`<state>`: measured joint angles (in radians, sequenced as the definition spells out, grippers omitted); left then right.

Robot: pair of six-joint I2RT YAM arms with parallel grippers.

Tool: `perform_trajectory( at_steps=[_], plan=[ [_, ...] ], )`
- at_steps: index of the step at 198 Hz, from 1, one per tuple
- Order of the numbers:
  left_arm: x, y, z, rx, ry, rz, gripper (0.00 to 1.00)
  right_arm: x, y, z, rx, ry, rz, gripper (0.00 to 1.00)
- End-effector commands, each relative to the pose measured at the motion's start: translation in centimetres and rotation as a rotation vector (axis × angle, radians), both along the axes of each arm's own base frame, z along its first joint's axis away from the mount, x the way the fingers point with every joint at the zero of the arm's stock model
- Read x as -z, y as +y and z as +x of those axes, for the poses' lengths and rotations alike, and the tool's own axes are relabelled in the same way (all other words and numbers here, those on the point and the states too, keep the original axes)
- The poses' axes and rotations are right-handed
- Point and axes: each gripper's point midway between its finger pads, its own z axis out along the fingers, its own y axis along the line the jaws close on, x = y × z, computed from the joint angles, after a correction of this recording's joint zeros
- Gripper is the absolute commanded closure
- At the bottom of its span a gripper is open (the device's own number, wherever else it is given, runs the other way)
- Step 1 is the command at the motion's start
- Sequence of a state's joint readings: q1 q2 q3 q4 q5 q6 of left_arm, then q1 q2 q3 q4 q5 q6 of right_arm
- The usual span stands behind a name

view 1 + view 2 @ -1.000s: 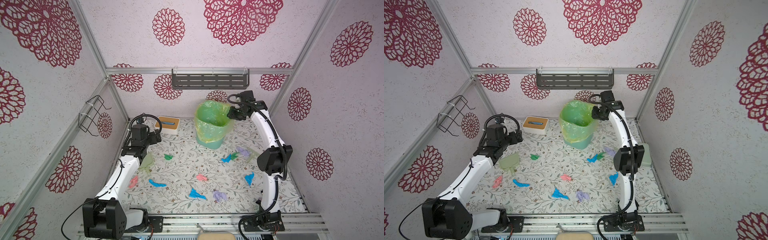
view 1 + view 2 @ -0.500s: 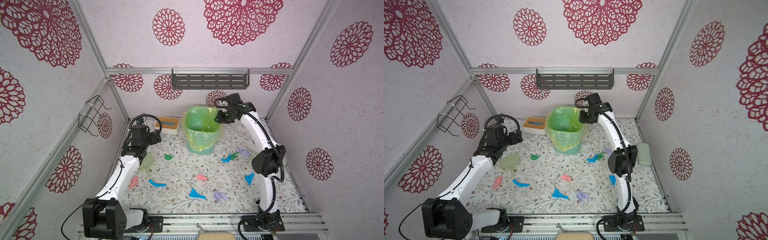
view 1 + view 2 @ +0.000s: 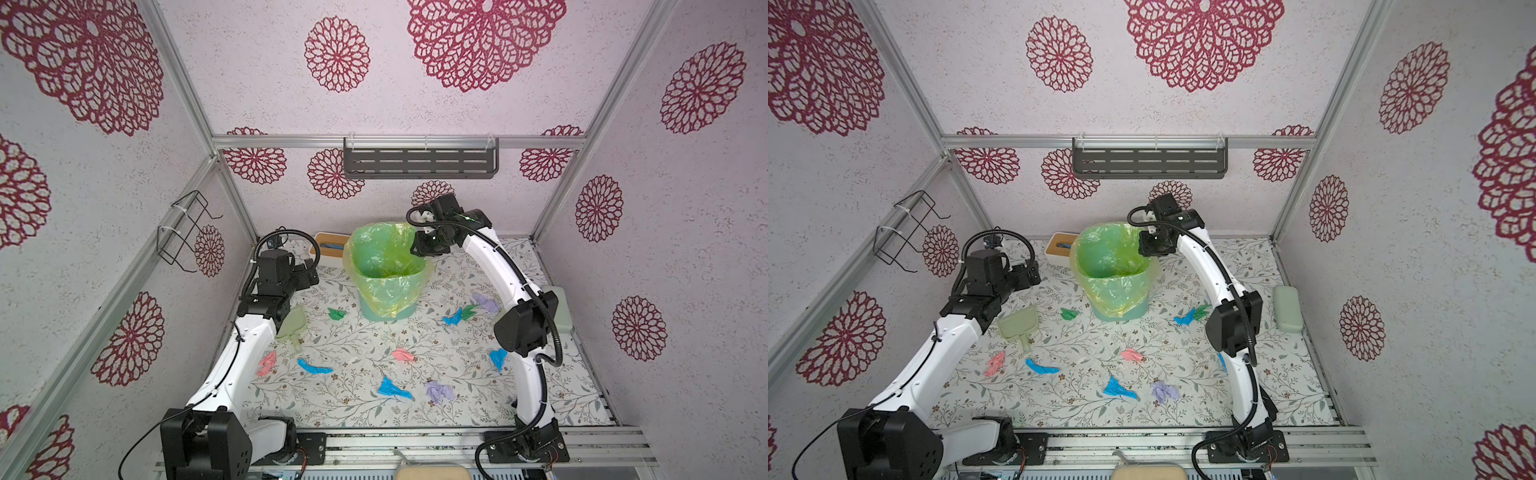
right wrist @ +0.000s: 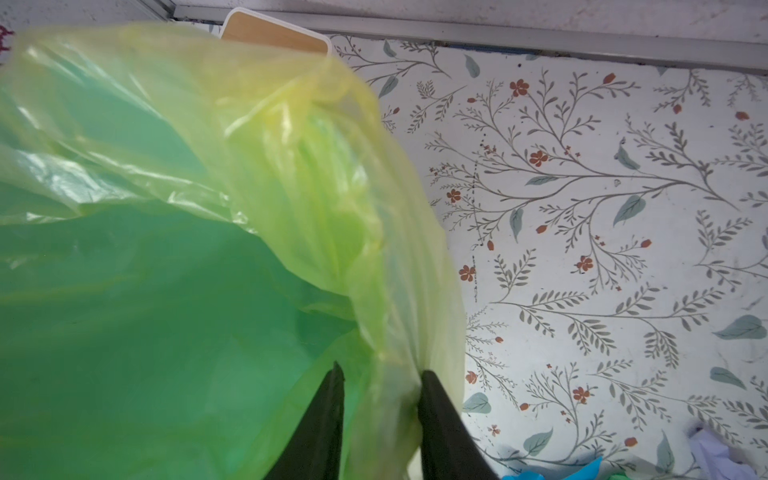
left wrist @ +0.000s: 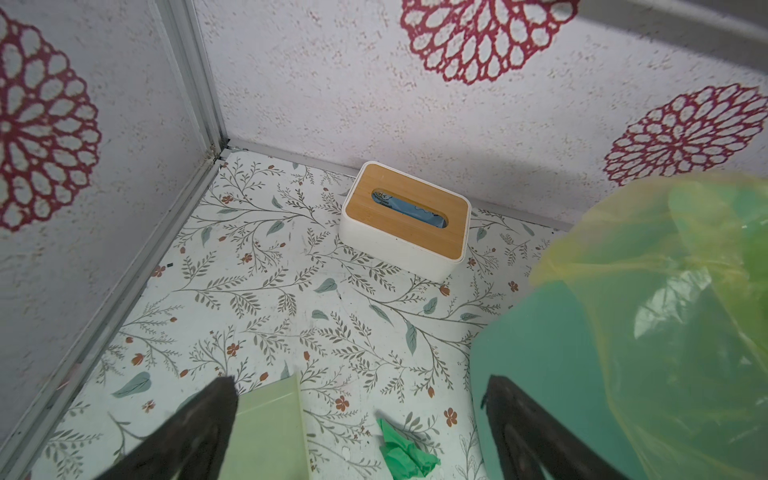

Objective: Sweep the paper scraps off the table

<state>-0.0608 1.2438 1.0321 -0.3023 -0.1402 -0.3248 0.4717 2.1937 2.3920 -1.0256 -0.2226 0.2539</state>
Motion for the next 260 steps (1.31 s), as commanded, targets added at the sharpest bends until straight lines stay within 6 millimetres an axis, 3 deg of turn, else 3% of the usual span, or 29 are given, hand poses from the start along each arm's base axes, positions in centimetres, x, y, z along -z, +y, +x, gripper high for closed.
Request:
perform_trajectory(
  at_steps=[1,86,151,175,217,260],
  plan=[
    [-0.6,0.5,-0.4,-0.008,-0.012,0.009,0.03,-0.8,1.2,-1.4,-0.049,0.006,0.009,0.67],
    [-0.5,0.6,-0.4,-0.009,-0.006,0.005,0.03,-1.3,2.7,-3.5,-0.082,0.016,-0.005,0.67],
    [-0.7,0.5,-0.2,-0.008,-0.008,-0.002,0.03,-2.7,2.3,-3.2,-0.063,-0.025,-0.008,0.65],
    [-0.8,0.6,-0.2,-0.012,-0.009,0.003,0.03,-3.9,2.2,-3.0,-0.052,-0.047,0.006,0.58],
    [-1.3,0.7,-0.3,-0.016,-0.019,0.004,0.03,-6.5,1.6,-3.1,-0.031,-0.099,0.036,0.36],
    [-1.7,0.7,-0.6,-0.018,-0.025,0.004,0.03,-9.1,-0.8,-3.3,0.017,-0.153,0.031,0.23]
  ],
)
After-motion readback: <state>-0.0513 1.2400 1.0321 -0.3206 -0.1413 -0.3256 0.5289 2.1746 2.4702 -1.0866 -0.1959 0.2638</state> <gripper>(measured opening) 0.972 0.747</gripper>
